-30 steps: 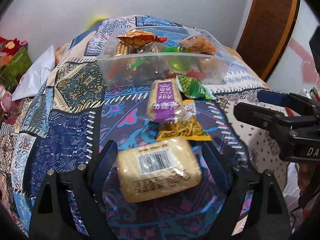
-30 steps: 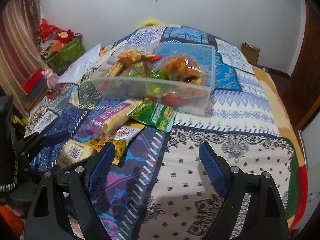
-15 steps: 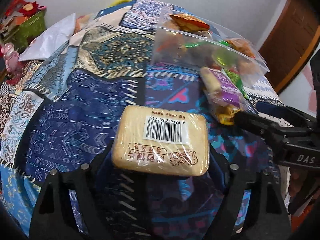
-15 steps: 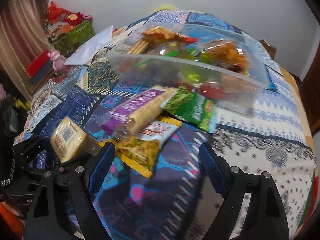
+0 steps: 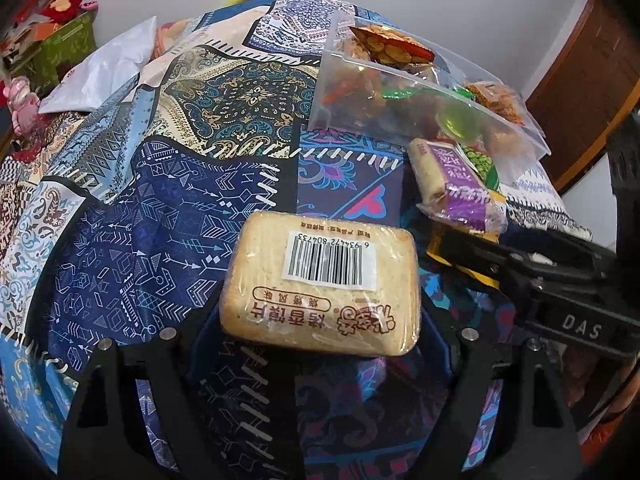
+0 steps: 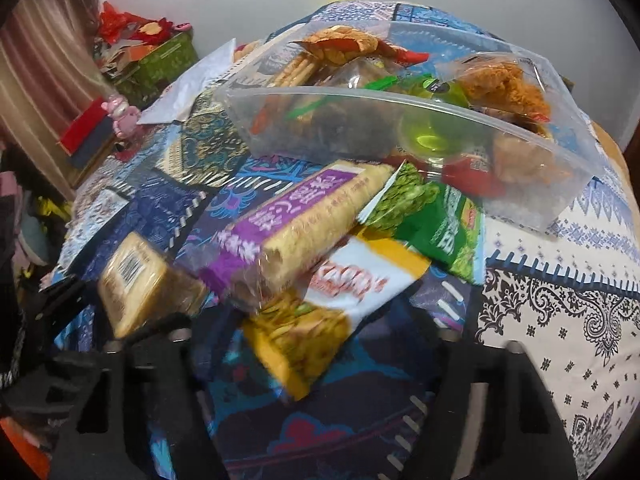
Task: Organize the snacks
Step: 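Grasp the square biscuit pack with left tool while right tool grasps yellow Kokola bag, then carry both snacks over the clear box and release them inside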
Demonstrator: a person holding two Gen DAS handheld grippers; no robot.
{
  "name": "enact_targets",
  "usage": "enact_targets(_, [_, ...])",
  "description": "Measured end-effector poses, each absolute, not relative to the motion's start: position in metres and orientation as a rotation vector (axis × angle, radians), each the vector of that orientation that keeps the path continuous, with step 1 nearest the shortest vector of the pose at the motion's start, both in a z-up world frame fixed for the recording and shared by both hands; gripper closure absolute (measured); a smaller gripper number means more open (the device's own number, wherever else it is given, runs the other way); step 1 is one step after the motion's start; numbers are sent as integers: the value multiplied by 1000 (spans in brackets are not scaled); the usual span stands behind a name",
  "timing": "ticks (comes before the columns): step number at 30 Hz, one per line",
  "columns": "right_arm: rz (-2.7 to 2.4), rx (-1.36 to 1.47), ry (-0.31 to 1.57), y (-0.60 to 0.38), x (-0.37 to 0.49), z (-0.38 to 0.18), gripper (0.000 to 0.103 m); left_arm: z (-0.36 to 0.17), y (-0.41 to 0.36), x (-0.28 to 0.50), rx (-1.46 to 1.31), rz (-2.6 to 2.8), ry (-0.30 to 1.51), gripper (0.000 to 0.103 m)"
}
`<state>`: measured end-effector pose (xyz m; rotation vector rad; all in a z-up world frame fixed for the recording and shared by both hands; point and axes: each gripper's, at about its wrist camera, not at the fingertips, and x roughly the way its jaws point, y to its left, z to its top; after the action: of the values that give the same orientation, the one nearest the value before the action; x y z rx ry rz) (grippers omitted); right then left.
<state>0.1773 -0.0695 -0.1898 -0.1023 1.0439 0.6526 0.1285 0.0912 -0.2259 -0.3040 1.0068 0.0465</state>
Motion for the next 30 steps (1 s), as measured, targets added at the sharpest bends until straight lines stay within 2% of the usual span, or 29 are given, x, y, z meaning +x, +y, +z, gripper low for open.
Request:
enact_targets(4, [653, -96, 1025, -79, 171, -188, 60, -223, 93, 130, -334, 43, 998, 20])
enact_targets(6, [630, -102, 1010, -84, 169, -187, 78, -222, 93, 130, -337, 44, 991, 20])
enact_targets(7, [632, -91, 1006, -88, 169, -185, 80, -222, 93, 131, -335, 39, 990, 20])
enact_targets(16, [583, -64, 955, -115, 165, -167, 86, -209, 82, 126, -269, 41, 937, 23])
enact_targets(30, [561, -27, 806, -132, 170, -120, 86, -147, 73, 138, -229, 24, 788, 23])
